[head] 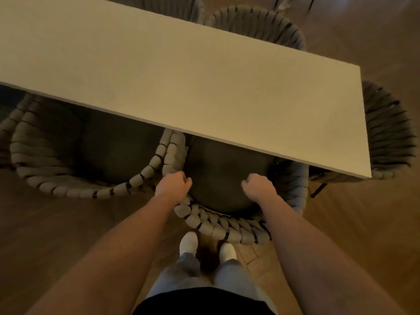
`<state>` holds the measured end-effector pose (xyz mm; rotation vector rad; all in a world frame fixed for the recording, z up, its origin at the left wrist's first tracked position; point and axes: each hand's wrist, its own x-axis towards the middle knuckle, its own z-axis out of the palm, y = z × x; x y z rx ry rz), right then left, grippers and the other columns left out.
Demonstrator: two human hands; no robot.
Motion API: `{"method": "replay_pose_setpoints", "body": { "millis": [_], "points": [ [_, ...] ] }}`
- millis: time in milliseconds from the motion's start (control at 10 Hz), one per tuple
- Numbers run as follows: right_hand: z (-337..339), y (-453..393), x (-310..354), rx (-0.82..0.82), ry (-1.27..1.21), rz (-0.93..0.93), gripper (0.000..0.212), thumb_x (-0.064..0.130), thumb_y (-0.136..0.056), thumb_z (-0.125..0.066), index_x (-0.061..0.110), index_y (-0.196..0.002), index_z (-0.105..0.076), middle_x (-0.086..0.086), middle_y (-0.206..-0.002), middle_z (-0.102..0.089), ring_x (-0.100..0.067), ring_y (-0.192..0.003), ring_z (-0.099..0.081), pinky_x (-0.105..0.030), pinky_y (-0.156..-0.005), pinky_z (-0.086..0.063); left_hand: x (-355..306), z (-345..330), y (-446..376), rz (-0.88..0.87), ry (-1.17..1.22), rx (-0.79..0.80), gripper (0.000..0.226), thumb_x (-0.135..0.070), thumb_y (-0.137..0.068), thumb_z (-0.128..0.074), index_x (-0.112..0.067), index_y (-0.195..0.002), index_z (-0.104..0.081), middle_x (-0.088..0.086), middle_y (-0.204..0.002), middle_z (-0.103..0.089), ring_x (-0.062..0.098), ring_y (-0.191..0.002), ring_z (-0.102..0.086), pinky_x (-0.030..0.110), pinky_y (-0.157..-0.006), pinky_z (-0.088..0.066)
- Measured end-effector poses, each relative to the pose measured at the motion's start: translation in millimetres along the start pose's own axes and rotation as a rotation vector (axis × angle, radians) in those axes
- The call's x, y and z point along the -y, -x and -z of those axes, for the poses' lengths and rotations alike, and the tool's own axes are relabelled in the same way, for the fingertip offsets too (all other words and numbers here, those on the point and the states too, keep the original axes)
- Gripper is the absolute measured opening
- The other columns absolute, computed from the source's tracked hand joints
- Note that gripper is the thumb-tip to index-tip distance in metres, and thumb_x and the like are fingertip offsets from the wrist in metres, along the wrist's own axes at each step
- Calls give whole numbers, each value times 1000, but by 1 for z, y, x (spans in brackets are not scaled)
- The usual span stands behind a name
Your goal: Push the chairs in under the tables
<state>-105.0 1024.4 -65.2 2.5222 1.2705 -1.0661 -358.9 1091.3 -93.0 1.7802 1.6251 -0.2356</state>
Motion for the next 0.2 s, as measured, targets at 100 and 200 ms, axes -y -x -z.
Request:
{"method": "replay_pose_setpoints", "body": {
  "millis": [100, 200],
  "points": [
    [24, -2, 44, -3, 117, 222, 32, 37, -104, -47, 15, -123, -61, -7, -115, -67, -24, -98, -62, -37, -86, -51, -4, 16, 16, 17, 141, -54, 29, -44, -106, -48, -26, -125, -58, -2, -98, -61, 14, -85, -63, 36, -81, -57],
    [39, 1, 81, -13, 195, 395, 32, 38, -103, -49, 17, -124, -61, -7, -119, -67, -25, -107, -63, -41, -94, -52, -2, 27, 24, 35, 224, -133, 31, -42, -106, -48, -26, -130, -59, -4, -102, -63, 12, -88, -63, 31, -77, -53]
  ]
}}
